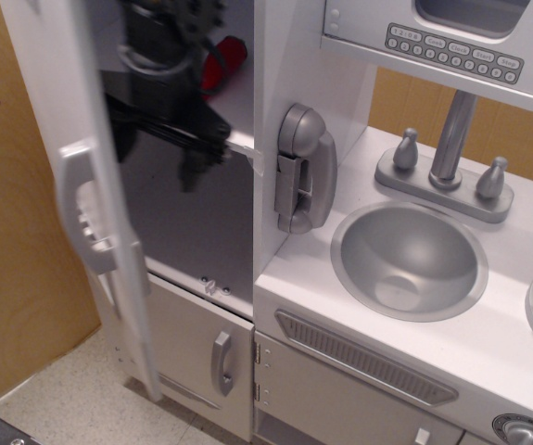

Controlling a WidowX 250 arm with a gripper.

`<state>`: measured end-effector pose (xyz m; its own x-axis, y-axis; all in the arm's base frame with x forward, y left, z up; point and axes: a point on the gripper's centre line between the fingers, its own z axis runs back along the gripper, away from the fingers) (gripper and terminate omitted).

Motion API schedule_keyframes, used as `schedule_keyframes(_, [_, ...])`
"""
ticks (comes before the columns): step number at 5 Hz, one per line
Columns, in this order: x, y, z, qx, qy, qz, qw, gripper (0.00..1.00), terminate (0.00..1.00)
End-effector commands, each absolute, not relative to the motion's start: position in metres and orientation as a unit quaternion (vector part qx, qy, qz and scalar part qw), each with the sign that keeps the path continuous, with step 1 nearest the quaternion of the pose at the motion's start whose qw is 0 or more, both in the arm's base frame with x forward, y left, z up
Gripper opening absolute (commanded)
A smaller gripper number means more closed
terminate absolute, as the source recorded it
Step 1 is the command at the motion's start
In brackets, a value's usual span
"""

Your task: Open fridge

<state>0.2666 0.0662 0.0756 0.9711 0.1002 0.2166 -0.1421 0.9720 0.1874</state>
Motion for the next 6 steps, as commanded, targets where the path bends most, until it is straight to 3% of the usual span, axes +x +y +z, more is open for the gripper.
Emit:
schedule_keyframes(1, [0.223, 0.117, 0.103, 0.104, -0.133, 0.060, 0.984, 1.00, 0.00])
schedule_keyframes(2, [0.214, 0.143, 0.092, 0.102, -0.106, 0.073, 0.986, 1.00, 0.00])
schedule_keyframes(4, [0.244, 0.237, 0.097, 0.164, -0.090, 0.134, 0.973, 1.00, 0.00])
schedule_keyframes(5, [0.249, 0.259, 0.107, 0.148, -0.106, 0.140, 0.973, 1.00, 0.00])
schedule_keyframes(6, [0.259, 0.276, 0.115, 0.121, -0.097, 0.120, 0.981, 1.00, 1.00])
